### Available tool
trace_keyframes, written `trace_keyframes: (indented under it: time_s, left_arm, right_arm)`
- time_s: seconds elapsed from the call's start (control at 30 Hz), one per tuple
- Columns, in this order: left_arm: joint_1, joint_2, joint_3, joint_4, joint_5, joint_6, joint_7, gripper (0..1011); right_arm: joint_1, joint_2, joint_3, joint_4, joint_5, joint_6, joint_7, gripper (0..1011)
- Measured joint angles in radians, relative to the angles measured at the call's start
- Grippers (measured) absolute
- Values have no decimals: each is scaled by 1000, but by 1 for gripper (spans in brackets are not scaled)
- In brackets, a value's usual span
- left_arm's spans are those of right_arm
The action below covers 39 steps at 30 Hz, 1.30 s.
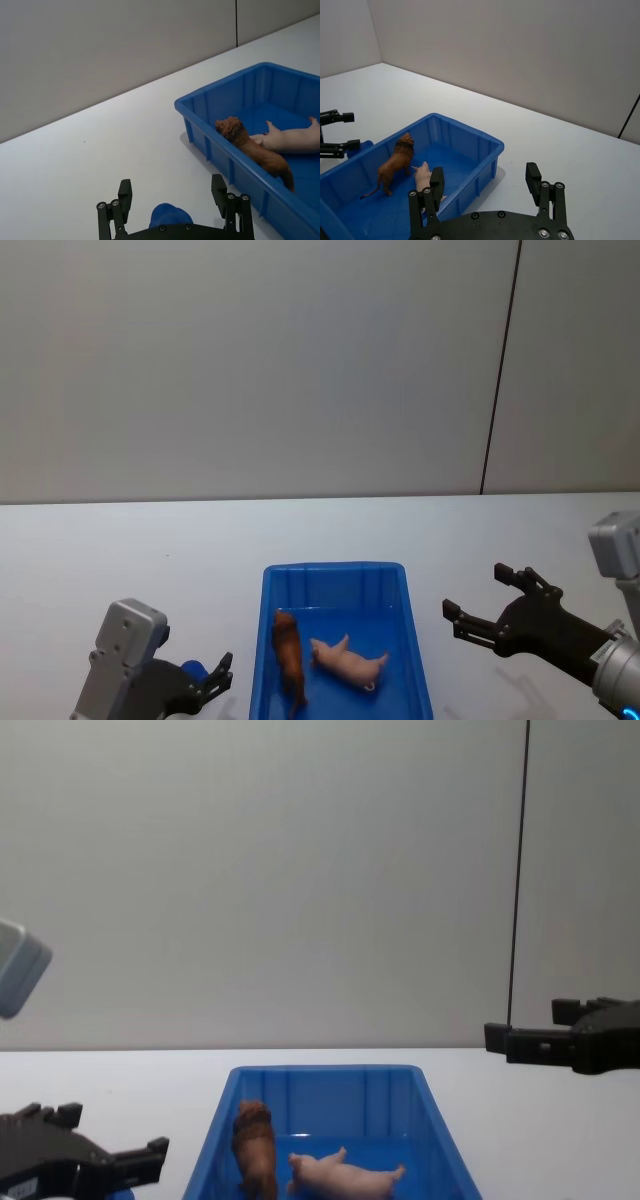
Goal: Pick up the two dolls from the table and place them into the box.
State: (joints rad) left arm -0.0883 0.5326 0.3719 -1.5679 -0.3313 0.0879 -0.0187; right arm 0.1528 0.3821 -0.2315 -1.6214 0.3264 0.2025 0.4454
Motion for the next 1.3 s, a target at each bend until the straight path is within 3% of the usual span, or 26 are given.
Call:
trace_keyframes:
  time_s: [0.43,0.67,0.93,1.3]
  left_arm:
    - [-14,-19,-4,72,-22,5,-35,996]
    - [-21,-27,-6,99,-32,19,-49,835]
    - [-32,-35,-10,116,-38,39,-57,565]
    - [-45,-36,-22,90,-21,56,-58,409]
  right_arm:
    - [0,0,0,0,0,0,0,1001]
    - [0,0,0,0,0,0,0,1001]
    - [0,0,0,0,0,0,0,1001]
    - [0,0,0,0,0,0,0,1001]
